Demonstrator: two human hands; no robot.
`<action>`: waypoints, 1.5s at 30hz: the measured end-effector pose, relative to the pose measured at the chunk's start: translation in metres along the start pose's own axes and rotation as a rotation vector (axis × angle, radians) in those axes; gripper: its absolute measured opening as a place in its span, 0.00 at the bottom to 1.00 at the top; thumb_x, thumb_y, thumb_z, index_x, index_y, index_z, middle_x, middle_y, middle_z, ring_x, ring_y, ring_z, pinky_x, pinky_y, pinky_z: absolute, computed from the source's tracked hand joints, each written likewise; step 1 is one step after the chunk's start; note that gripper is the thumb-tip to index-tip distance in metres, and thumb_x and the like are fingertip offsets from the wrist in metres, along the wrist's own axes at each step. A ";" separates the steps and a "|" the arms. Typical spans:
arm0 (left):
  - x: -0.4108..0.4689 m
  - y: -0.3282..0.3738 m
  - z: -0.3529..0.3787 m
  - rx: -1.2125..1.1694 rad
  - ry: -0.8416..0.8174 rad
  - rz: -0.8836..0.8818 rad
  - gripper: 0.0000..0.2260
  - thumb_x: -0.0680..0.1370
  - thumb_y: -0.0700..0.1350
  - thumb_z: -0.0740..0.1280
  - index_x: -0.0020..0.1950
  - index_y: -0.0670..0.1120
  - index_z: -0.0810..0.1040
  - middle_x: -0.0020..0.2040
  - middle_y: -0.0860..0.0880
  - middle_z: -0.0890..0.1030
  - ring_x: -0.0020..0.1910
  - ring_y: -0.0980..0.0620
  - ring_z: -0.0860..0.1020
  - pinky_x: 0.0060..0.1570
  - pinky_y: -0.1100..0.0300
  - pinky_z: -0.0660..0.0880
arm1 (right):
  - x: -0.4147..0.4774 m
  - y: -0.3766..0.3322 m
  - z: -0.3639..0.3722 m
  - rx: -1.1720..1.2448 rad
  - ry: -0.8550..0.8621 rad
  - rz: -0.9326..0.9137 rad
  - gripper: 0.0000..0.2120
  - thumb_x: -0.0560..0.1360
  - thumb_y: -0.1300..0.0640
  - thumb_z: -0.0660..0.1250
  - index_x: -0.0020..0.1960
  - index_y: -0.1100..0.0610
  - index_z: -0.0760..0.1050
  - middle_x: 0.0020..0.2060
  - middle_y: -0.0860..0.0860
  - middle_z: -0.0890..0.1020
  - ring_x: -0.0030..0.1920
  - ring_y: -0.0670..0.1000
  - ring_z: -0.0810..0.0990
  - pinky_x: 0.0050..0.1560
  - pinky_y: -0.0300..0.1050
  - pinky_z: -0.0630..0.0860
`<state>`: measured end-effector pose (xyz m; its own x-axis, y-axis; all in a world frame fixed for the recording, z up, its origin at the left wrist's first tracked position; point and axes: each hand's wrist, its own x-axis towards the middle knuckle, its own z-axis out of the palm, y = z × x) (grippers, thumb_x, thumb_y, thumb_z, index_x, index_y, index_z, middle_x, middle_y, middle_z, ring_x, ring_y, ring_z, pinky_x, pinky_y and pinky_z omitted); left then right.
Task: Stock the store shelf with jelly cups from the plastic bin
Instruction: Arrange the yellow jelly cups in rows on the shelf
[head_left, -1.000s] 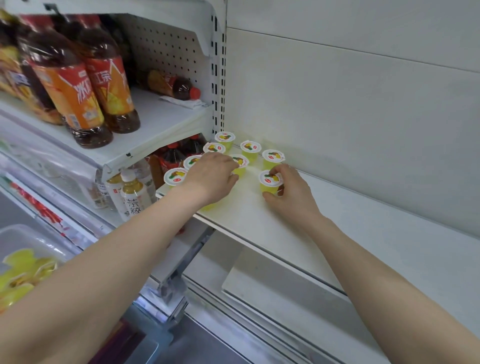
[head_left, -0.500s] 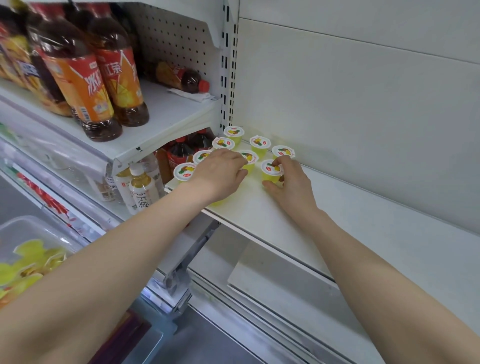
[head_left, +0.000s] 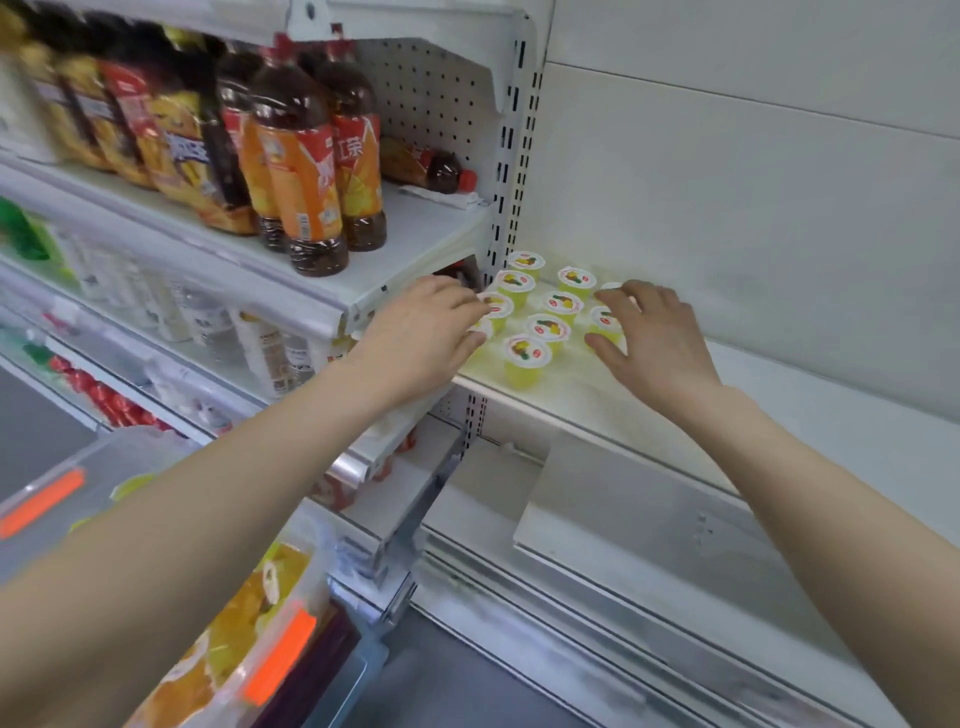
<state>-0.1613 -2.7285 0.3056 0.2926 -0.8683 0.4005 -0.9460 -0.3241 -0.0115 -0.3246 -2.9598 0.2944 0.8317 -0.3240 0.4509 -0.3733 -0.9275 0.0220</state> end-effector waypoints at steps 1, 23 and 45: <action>-0.015 -0.007 -0.005 0.006 -0.010 0.009 0.19 0.80 0.53 0.59 0.65 0.44 0.77 0.61 0.46 0.79 0.64 0.43 0.73 0.67 0.49 0.67 | -0.004 -0.013 -0.005 -0.008 0.019 -0.014 0.23 0.77 0.46 0.64 0.67 0.57 0.73 0.62 0.59 0.76 0.62 0.64 0.72 0.58 0.57 0.70; -0.452 -0.167 0.046 -0.153 -0.200 -0.762 0.12 0.79 0.47 0.64 0.59 0.45 0.81 0.53 0.45 0.82 0.55 0.38 0.76 0.56 0.48 0.73 | -0.122 -0.405 0.137 0.293 -0.256 -0.524 0.21 0.74 0.48 0.64 0.62 0.58 0.77 0.54 0.57 0.80 0.53 0.61 0.79 0.54 0.54 0.75; -0.468 -0.179 0.067 -0.084 -0.325 -0.737 0.13 0.79 0.50 0.59 0.56 0.49 0.81 0.50 0.50 0.82 0.52 0.43 0.77 0.58 0.50 0.72 | -0.077 -0.522 0.263 0.453 -0.744 -0.630 0.18 0.72 0.51 0.71 0.58 0.54 0.70 0.48 0.53 0.82 0.49 0.58 0.78 0.48 0.51 0.72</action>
<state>-0.1193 -2.2889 0.0586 0.8586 -0.5126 -0.0085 -0.4978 -0.8375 0.2253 -0.0859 -2.4998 0.0133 0.9197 0.3459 -0.1857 0.2698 -0.9005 -0.3409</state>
